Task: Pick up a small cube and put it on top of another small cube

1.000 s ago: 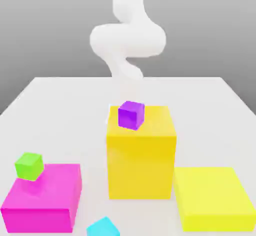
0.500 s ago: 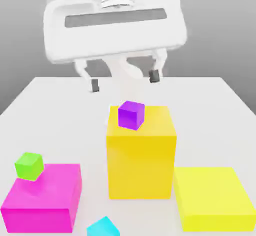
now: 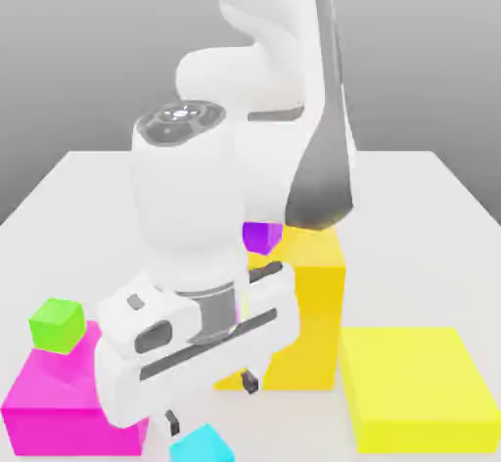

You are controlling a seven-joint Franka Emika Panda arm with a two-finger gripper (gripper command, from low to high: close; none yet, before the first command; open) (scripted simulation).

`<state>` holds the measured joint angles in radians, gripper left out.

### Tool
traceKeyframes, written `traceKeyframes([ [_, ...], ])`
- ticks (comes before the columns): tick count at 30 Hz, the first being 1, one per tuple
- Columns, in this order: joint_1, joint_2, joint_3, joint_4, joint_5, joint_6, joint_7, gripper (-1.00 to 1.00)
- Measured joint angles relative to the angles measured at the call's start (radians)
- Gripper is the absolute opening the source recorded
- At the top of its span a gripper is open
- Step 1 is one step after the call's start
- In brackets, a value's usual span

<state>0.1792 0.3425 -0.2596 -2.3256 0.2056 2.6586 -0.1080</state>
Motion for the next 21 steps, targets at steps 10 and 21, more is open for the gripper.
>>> traceKeyframes([
  [10,-0.053,0.159,0.065,0.031,0.058,0.116,-0.054,-1.0],
  [21,-0.06,-0.17,-0.105,-0.063,-0.079,-0.116,0.064,-1.0],
])
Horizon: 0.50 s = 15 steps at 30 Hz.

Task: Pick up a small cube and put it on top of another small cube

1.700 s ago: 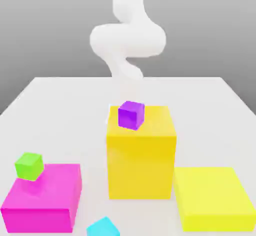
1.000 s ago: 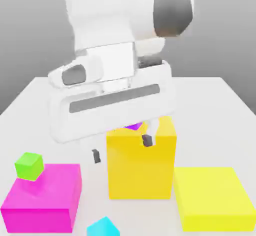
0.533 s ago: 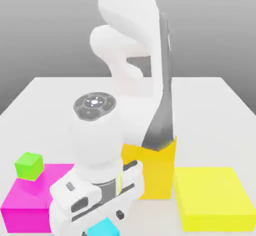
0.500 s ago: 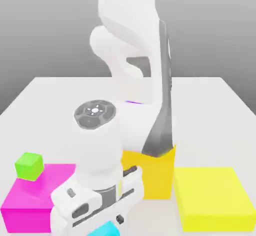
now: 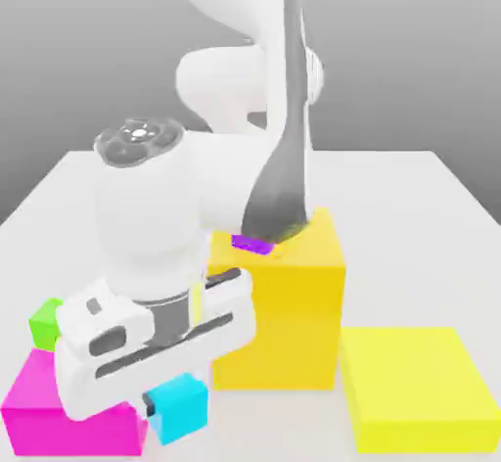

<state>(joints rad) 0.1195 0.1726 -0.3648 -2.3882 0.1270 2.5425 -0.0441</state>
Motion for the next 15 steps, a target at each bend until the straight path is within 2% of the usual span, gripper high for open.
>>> traceKeyframes([
  [4,-0.08,-0.128,-0.068,-0.048,-0.078,-0.072,0.069,-1.0],
  [10,-0.22,-0.303,-0.101,-0.123,-0.204,-0.152,0.176,-1.0],
  [15,-0.219,-0.192,-0.115,-0.166,-0.134,-0.007,0.126,-1.0],
])
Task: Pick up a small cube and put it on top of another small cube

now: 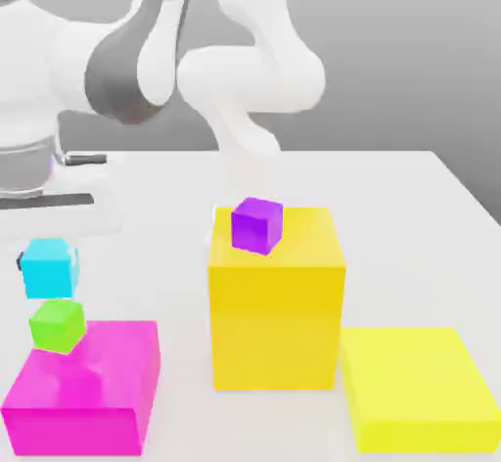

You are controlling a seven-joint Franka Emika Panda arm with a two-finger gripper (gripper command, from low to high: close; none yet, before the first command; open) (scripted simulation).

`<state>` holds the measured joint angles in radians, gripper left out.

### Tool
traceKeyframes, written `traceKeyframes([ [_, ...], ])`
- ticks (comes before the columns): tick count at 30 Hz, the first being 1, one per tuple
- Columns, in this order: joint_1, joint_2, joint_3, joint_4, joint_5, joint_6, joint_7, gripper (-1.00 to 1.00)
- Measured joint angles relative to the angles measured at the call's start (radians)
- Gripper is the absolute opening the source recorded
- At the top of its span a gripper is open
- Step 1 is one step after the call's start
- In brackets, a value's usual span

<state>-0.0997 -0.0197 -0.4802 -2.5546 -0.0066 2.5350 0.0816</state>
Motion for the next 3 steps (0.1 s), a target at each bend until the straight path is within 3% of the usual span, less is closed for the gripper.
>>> traceKeyframes([
  [1,0.006,0.017,-0.005,-0.005,0.01,0.02,-0.008,1.0],
  [3,0.021,0.017,-0.005,-0.005,0.01,0.02,-0.008,1.0],
])
